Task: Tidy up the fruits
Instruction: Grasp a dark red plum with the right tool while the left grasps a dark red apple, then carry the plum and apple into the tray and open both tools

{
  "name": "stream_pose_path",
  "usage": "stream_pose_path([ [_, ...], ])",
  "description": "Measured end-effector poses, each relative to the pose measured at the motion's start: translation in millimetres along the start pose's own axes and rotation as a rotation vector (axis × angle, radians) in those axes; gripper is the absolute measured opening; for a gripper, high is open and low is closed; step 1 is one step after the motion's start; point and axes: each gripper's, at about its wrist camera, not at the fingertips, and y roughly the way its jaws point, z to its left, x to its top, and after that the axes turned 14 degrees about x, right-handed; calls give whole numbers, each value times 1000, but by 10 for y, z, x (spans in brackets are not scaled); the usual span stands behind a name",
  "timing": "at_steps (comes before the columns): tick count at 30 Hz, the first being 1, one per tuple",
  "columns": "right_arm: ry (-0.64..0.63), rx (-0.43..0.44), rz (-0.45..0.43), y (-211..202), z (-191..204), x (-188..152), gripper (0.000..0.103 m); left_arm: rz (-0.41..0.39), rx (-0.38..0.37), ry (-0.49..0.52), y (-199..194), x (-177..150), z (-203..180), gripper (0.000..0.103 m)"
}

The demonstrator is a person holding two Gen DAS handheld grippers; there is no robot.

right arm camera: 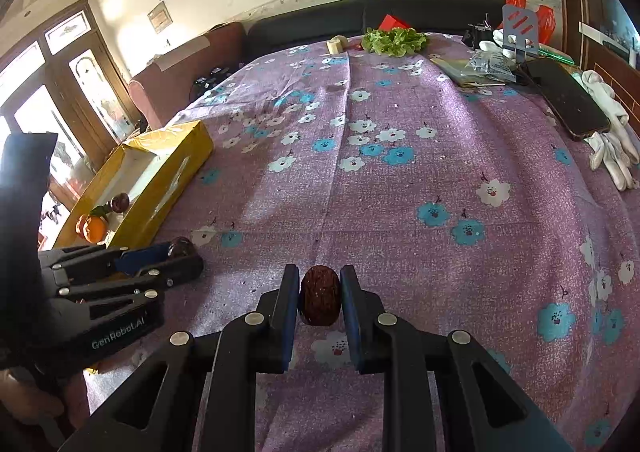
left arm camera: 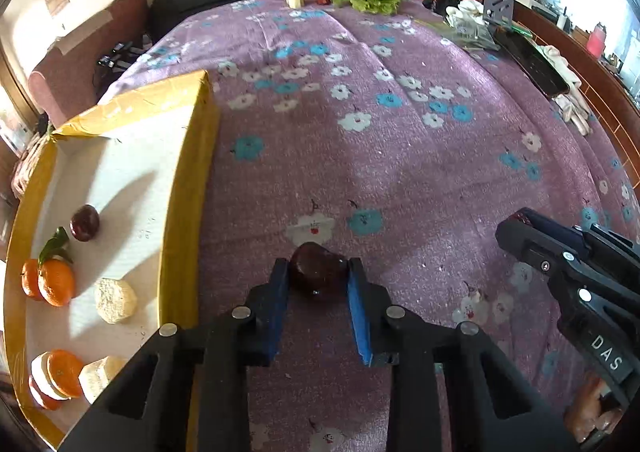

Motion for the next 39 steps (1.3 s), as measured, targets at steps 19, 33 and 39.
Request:
stream_pose_path([
  [19,-90,103,-70,-311,579,222,23,-163,-58,-270,-944,-273,1208,28],
  [33,-225,238,116,758,1839,532,24,-38,-8,-447,-305,-343,2192,28],
  [39,-259,176,188,1238,1939,430,24,32,-8,-497,38,-446,2300,28],
])
